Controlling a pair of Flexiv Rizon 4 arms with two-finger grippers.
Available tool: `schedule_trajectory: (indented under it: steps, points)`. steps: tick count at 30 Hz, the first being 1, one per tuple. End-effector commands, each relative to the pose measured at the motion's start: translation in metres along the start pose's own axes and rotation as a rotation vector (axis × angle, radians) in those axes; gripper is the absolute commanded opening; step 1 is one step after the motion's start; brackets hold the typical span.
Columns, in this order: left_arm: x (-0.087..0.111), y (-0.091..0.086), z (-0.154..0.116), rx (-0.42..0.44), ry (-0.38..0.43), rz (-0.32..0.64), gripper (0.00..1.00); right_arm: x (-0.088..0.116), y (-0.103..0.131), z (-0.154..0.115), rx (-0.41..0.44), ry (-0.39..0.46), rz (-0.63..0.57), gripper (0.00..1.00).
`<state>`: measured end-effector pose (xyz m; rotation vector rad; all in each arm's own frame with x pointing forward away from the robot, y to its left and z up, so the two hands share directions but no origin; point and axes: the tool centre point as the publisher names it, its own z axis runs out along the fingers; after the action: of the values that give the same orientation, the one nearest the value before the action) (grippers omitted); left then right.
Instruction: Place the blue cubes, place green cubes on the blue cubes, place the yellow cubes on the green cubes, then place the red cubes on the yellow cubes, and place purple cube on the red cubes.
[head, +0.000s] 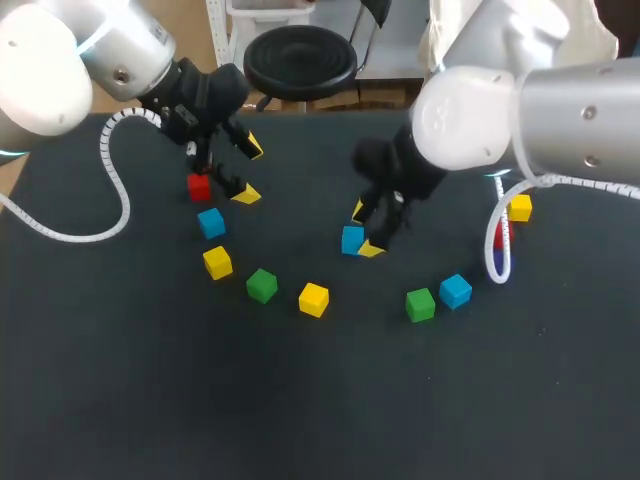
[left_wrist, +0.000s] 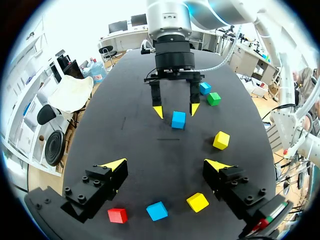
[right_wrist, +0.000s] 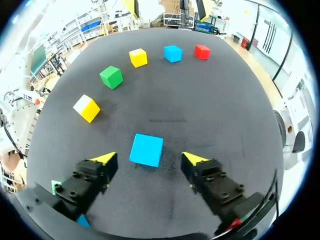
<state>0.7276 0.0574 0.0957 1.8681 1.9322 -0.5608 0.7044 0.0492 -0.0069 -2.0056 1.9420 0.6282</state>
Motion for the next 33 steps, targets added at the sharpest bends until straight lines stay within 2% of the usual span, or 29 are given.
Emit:
schedule_trajectory:
  steps: [1, 6, 17, 28, 33]
  points:
    - [0.000, 0.000, 0.000, -0.001, 0.000, 0.001, 1.00, 0.003, 0.010, -0.012, 0.024, 0.010, 0.003, 1.00]
    - [0.000, 0.000, 0.000, -0.001, 0.000, 0.001, 1.00, 0.004, 0.019, -0.026, 0.047, 0.036, 0.013, 1.00]
    - [0.000, 0.000, 0.000, -0.001, 0.000, 0.001, 1.00, 0.006, 0.032, -0.033, 0.088, 0.039, 0.047, 1.00]
    - [0.000, 0.000, 0.000, -0.001, 0.000, 0.001, 1.00, -0.002, 0.005, -0.016, 0.069, 0.014, 0.028, 1.00]
    - [0.000, 0.000, 0.000, -0.001, 0.000, 0.001, 1.00, -0.002, -0.003, -0.009, 0.056, 0.007, 0.034, 0.96]
